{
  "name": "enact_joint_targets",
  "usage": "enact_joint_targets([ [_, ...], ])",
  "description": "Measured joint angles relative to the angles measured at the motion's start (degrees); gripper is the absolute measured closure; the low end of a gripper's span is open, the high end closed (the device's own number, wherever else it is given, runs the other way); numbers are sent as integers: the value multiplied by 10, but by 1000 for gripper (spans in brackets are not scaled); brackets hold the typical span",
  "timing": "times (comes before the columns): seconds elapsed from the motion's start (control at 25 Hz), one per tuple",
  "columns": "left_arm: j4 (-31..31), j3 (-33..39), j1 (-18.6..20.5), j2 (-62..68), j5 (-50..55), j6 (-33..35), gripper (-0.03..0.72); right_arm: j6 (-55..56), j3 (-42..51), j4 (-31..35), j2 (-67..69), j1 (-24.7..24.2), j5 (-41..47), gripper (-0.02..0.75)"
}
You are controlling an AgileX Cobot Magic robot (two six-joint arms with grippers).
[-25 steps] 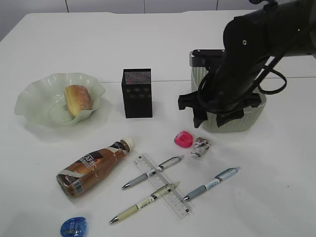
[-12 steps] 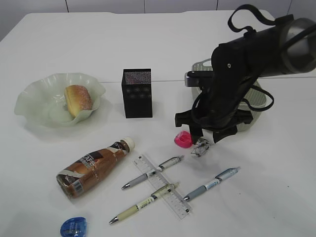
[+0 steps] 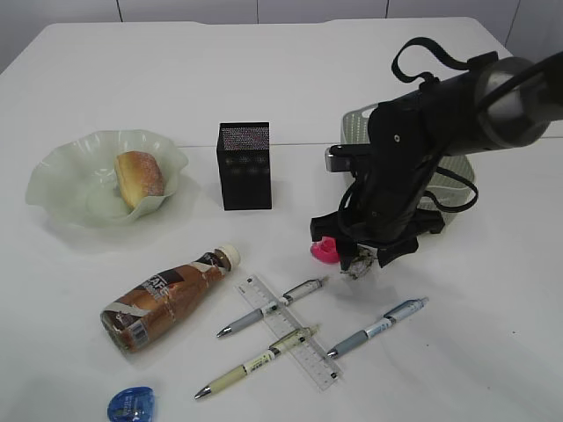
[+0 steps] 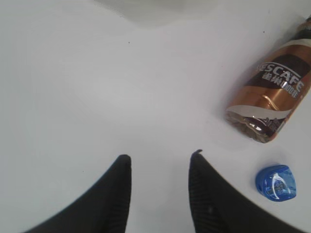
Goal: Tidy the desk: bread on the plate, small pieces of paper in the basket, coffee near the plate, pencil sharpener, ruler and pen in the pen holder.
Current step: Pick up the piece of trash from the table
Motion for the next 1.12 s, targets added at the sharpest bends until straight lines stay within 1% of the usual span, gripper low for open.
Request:
enact_joint_targets([
  [0.88,3,0,0,0,0,0,398,1,0,-3,18,0,-15,340],
  [1.0,3,0,0,0,0,0,398,1,0,-3,18,0,-16,410],
  [1.12,3,0,0,0,0,0,398,1,0,-3,18,0,-16,513],
])
